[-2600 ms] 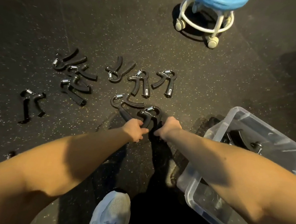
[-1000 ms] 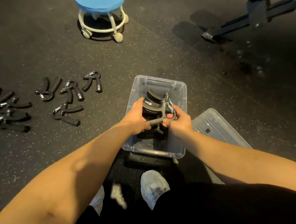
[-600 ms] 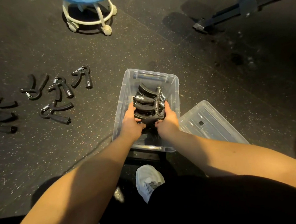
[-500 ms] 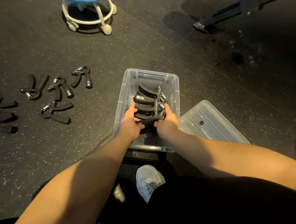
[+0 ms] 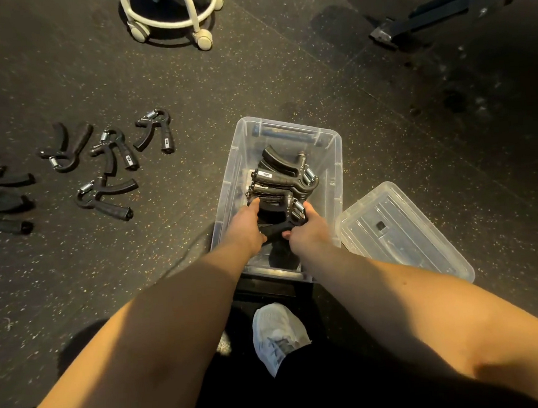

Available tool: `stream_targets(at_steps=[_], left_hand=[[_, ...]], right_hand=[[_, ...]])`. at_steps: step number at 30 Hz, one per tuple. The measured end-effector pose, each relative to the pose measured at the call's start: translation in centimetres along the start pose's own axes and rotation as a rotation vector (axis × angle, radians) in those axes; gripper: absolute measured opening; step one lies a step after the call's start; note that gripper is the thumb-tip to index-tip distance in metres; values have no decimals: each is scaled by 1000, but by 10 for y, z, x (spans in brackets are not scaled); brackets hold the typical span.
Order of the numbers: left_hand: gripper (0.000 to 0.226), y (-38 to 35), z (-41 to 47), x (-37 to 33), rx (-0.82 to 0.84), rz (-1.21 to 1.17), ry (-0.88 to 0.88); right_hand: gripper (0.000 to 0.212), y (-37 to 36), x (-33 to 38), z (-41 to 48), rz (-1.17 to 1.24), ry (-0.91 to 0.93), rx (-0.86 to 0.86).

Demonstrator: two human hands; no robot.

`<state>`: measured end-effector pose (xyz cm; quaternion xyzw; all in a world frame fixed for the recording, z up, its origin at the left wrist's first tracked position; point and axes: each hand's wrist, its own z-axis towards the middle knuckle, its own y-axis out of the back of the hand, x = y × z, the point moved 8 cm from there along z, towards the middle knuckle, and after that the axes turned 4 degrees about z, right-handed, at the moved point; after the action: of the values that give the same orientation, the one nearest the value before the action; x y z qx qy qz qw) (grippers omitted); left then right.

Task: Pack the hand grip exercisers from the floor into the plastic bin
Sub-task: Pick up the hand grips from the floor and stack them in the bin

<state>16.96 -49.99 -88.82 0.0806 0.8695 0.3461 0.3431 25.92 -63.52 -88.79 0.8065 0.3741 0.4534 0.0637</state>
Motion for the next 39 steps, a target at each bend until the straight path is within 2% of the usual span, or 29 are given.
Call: stream_targets(at_steps=[3,9,15,18,22,25,28,35,39], left_hand=[[93,-1,5,-1,-49,5,-16],[88,-1,4,-5,-95,123,-56],[83,-3,3,-14,-48,204,-152],[85,-2,3,-13,-49,216,-142],[86,-1,2,-13,-84,216,-103],[83,-1,2,-10,-92,219,-90],[77,-1,2,-12,-97,229,-121],[59,2,5,-17,-118,265,-174],[65,-1,3,-18,-90,291,-162]], right_hand=[[86,-2,-5,5,1,-4,-41],[72,4,1,3,-91,45,-121],[78,1,-2,0,-231,4,-73],[83,2,-3,-2,-242,-50,-61],[71,4,-5,-4,-99,-83,-85],[70,1,-8,-4,-60,-95,-63],[67,1,-7,-4,-65,-104,-53],[34,6,-11,-10,-105,-198,-72],[35,3,-13,-10,-132,-210,-51]])
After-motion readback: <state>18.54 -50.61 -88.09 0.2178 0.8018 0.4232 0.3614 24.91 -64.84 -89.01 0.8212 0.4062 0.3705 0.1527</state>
